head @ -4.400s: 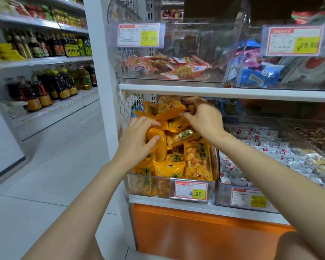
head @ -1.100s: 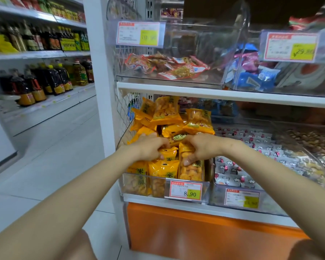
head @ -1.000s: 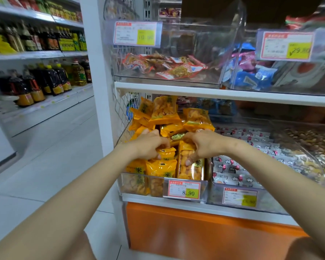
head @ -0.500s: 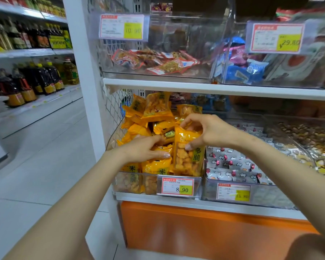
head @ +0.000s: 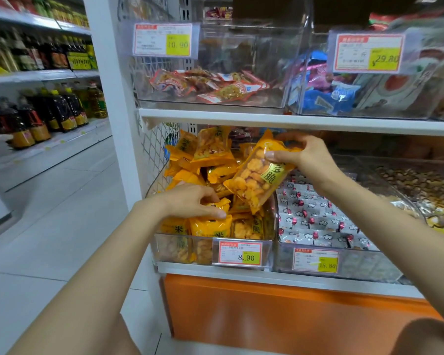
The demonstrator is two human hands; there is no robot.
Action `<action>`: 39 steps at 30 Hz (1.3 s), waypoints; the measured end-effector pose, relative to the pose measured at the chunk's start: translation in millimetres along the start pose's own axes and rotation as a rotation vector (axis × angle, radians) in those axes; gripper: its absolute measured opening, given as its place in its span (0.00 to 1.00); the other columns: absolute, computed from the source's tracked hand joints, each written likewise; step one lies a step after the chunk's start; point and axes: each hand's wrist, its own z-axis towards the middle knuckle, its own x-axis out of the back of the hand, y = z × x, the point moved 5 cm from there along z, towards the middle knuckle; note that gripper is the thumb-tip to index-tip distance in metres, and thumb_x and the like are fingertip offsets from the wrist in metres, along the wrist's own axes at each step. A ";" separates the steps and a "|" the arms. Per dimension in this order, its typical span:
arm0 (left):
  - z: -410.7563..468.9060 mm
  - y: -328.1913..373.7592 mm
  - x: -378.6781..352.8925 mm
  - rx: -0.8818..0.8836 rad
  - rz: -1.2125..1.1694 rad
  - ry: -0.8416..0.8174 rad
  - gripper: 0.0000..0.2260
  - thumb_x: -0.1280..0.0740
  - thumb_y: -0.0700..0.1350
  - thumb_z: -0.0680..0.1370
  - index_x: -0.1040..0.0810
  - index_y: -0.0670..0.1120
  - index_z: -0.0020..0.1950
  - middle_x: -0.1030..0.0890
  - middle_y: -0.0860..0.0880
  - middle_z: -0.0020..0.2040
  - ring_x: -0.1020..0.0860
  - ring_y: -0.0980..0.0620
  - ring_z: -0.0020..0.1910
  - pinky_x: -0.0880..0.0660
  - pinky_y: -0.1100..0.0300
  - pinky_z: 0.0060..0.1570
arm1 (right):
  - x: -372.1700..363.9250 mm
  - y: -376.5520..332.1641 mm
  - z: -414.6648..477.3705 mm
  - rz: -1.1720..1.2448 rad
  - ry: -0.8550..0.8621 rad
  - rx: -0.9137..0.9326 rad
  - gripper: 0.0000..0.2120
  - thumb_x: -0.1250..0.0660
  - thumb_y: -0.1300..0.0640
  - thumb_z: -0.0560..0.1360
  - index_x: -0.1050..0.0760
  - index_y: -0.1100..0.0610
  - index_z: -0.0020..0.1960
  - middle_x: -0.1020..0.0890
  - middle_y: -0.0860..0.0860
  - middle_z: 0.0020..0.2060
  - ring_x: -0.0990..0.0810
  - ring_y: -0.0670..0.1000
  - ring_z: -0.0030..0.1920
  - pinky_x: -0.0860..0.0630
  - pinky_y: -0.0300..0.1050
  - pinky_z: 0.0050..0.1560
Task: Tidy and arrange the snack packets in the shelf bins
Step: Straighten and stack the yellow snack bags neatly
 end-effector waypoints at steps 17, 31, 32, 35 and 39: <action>1.4 12.0 -11.4 -0.067 -0.152 0.114 0.24 0.38 0.60 0.74 0.27 0.44 0.61 0.24 0.48 0.55 0.26 0.52 0.51 0.30 0.62 0.44 | -4.0 17.9 1.0 0.070 -0.113 -0.152 0.16 0.26 0.59 0.66 0.25 0.55 0.52 0.18 0.52 0.43 0.18 0.52 0.44 0.22 0.44 0.47; 1.7 10.6 -1.7 0.090 -0.857 0.160 0.17 0.27 0.49 0.69 0.22 0.45 0.55 0.19 0.47 0.55 0.23 0.50 0.58 0.28 0.54 0.62 | -29.4 29.9 -1.9 0.074 -0.188 -0.123 0.14 0.27 0.60 0.70 0.25 0.53 0.54 0.21 0.53 0.52 0.20 0.49 0.52 0.21 0.37 0.45; 1.9 9.0 -1.3 0.087 -0.862 0.176 0.19 0.25 0.52 0.67 0.21 0.45 0.54 0.19 0.47 0.55 0.23 0.50 0.58 0.29 0.51 0.64 | -26.6 29.6 -1.0 0.043 -0.197 -0.117 0.16 0.28 0.59 0.70 0.25 0.54 0.57 0.21 0.53 0.54 0.20 0.49 0.52 0.20 0.37 0.46; 1.0 6.4 1.4 0.076 -0.877 0.211 0.26 0.24 0.61 0.58 0.20 0.50 0.50 0.18 0.48 0.53 0.22 0.49 0.56 0.29 0.48 0.63 | -20.2 29.0 -1.4 -0.035 -0.270 -0.110 0.21 0.29 0.55 0.71 0.29 0.51 0.62 0.21 0.51 0.56 0.20 0.47 0.53 0.21 0.41 0.51; -1.9 7.0 7.3 0.055 -0.981 0.188 0.21 0.23 0.58 0.59 0.19 0.53 0.49 0.17 0.49 0.50 0.21 0.46 0.55 0.28 0.49 0.60 | -19.2 23.7 -5.2 -0.100 -0.318 -0.061 0.19 0.30 0.55 0.73 0.31 0.47 0.61 0.20 0.42 0.48 0.20 0.41 0.47 0.25 0.33 0.41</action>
